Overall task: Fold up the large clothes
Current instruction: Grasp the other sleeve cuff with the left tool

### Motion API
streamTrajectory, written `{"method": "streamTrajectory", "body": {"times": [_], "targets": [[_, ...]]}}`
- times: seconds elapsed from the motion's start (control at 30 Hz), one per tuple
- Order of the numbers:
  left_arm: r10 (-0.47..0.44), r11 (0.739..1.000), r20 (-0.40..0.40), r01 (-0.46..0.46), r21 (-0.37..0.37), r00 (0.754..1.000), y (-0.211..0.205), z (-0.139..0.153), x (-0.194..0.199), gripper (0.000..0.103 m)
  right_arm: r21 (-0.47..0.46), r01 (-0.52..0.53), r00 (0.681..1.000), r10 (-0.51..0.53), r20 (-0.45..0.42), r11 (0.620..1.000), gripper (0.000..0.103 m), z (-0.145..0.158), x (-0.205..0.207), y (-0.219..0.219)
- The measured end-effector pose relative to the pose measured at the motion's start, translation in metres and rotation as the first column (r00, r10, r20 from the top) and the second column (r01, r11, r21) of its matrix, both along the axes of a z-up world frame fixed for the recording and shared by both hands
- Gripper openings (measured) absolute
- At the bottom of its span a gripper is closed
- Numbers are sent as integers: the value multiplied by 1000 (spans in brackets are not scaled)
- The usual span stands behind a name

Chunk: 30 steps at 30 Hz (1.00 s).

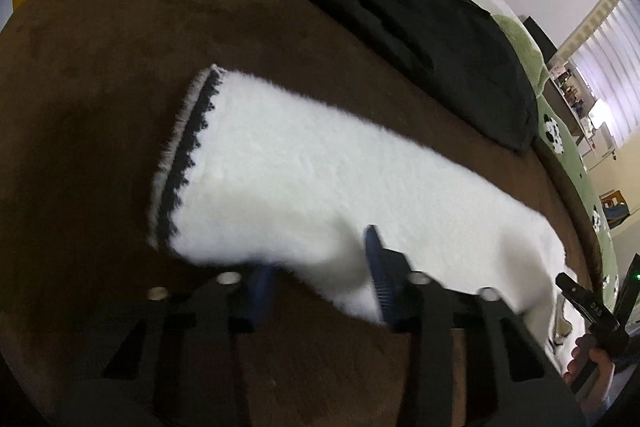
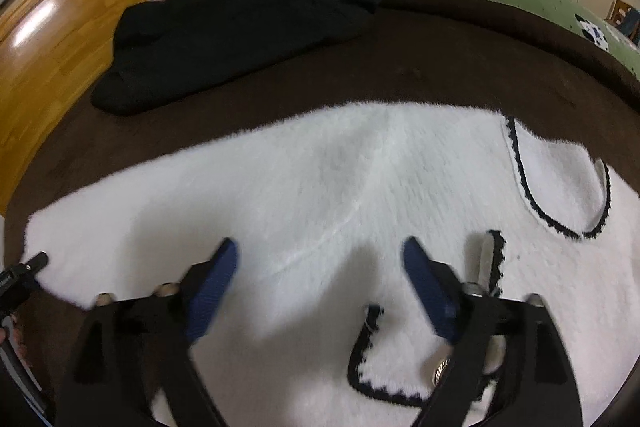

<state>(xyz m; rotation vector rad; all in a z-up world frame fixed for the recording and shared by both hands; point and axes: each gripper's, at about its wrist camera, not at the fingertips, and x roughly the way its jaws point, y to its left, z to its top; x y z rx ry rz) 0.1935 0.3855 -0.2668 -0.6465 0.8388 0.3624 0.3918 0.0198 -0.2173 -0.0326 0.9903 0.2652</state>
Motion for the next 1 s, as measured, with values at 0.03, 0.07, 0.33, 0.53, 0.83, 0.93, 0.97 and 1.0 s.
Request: {"method": "streamTrajectory", "body": {"times": [0.03, 0.07, 0.33, 0.53, 0.83, 0.93, 0.97, 1.0], "targets": [[-7, 1000, 4, 7, 5, 1000, 1, 0, 0, 34, -7, -1, 1000, 1, 0, 1000, 90, -2, 0, 2], [-16, 1000, 8, 16, 12, 1000, 1, 0, -1, 28, -20, -7, 1000, 6, -10, 1000, 90, -7, 1, 4], [-84, 992, 65, 77, 102, 994, -13, 20, 6, 15, -71, 4, 999, -7, -36, 997, 95, -37, 1, 8], [-139, 979, 133, 115, 170, 981, -26, 57, 8, 15, -76, 19, 999, -21, -38, 997, 96, -36, 1, 10], [-335, 914, 273, 241, 326, 902, -93, 163, 21, 15, 20, 93, 993, -94, 68, 996, 97, 22, -24, -34], [-437, 872, 317, 310, 379, 842, -139, 204, 30, 15, 41, 157, 983, -161, 91, 987, 97, 40, -41, -70], [-461, 862, 327, 328, 387, 825, -152, 212, 32, 15, 44, 183, 978, -186, 96, 982, 97, 45, -47, -86], [-491, 848, 337, 353, 394, 803, -167, 221, 35, 15, 45, 204, 973, -208, 99, 978, 97, 48, -50, -102]]}}
